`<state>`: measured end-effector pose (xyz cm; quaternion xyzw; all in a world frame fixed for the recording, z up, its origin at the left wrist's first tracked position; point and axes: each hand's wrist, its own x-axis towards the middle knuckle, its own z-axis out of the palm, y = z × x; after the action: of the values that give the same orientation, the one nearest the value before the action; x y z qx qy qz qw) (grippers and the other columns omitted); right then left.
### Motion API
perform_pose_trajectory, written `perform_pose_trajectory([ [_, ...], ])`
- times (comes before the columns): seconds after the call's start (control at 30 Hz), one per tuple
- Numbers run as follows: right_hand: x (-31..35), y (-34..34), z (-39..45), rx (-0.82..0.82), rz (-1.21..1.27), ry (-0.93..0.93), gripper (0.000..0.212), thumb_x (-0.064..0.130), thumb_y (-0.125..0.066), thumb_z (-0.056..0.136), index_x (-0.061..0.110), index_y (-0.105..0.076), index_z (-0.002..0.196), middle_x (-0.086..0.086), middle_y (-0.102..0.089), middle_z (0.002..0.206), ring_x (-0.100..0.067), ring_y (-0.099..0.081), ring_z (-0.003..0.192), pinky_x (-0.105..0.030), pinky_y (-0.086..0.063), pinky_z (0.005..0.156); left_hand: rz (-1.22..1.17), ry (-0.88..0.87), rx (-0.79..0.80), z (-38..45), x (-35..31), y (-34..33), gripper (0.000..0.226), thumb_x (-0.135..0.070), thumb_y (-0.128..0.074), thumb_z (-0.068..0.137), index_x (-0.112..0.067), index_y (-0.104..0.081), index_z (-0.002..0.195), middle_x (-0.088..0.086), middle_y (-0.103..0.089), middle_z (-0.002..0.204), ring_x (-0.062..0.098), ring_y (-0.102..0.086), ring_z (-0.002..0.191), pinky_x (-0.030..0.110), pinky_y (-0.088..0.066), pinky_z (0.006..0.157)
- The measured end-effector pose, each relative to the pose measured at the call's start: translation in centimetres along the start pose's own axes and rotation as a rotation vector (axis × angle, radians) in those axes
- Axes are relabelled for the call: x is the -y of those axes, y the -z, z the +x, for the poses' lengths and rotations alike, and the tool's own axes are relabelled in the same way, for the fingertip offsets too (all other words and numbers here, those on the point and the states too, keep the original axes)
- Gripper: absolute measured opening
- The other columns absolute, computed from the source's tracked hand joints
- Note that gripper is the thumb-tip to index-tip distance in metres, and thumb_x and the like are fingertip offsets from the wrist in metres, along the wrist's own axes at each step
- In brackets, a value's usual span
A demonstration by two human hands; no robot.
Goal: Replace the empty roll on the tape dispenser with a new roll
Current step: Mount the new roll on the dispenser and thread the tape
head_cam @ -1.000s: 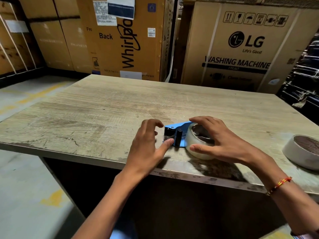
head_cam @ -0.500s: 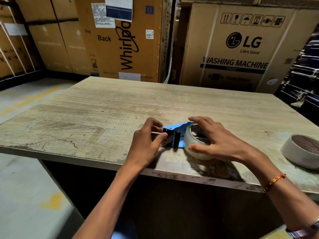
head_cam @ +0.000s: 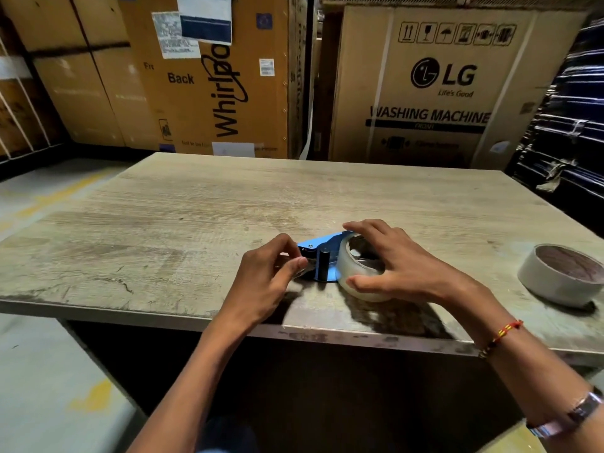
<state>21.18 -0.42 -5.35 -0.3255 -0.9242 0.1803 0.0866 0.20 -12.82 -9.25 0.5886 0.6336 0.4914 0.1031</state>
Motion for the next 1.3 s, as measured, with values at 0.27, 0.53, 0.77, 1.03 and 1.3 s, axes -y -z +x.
perform_pose_trajectory([
  [0.27, -0.1, 0.2, -0.1, 0.013, -0.009, -0.006, 0.102, 0.074, -0.053, 0.06, 0.042, -0.022, 0.152, 0.011, -0.028, 0.153, -0.016, -0.036, 0.126, -0.044, -0.044, 0.104, -0.049, 0.026, 0.008, -0.3, 0.7, 0.5, 0.011, -0.018, -0.067, 0.093, -0.014, -0.059, 0.086, -0.002, -0.072, 0.091, 0.017, -0.071, 0.084, 0.042, -0.058, 0.075],
  [0.53, -0.7, 0.4, 0.3, 0.025, 0.066, 0.009, 0.1, 0.076, -0.064, 0.066, 0.047, -0.02, 0.15, 0.011, -0.031, 0.152, -0.021, -0.045, 0.132, -0.048, -0.043, 0.11, -0.218, 0.172, 0.225, -0.6, 0.2, 1.6, 0.055, -0.04, -0.08, 0.066, -0.018, -0.052, 0.108, -0.009, -0.066, 0.111, -0.006, -0.064, 0.107, 0.012, -0.049, 0.094],
  [0.77, -1.2, 0.5, 0.5, 0.013, 0.102, 0.005, 0.105, 0.077, -0.068, 0.064, 0.045, -0.02, 0.151, 0.009, -0.03, 0.153, -0.014, -0.044, 0.136, -0.043, -0.041, 0.115, 0.023, 0.062, 0.131, 0.6, 1.2, 0.9, 0.016, -0.023, -0.073, 0.087, -0.018, -0.058, 0.085, -0.004, -0.071, 0.096, 0.005, -0.068, 0.093, 0.02, -0.052, 0.08],
  [1.03, -3.4, 0.9, 2.1, -0.114, 0.443, -0.167, 0.098, 0.089, -0.057, 0.063, 0.043, -0.035, 0.147, 0.002, -0.05, 0.148, -0.016, -0.055, 0.129, -0.04, -0.046, 0.108, -0.295, 0.175, 0.207, 3.8, 2.7, 1.2, 0.025, 0.002, -0.073, 0.084, -0.015, -0.058, 0.096, 0.006, -0.069, 0.095, 0.016, -0.07, 0.093, 0.034, -0.057, 0.086],
  [1.3, -5.2, 1.6, 4.0, 0.009, 0.692, -0.108, 0.037, 0.039, -0.058, 0.093, 0.006, -0.076, 0.094, -0.024, -0.073, 0.097, -0.019, -0.062, 0.082, -0.04, -0.045, 0.079, -0.492, 0.32, 0.299, 6.6, 3.2, 1.6, 0.015, 0.012, -0.073, 0.076, 0.009, -0.064, 0.088, 0.013, -0.071, 0.078, 0.021, -0.069, 0.075, 0.028, -0.059, 0.074],
])
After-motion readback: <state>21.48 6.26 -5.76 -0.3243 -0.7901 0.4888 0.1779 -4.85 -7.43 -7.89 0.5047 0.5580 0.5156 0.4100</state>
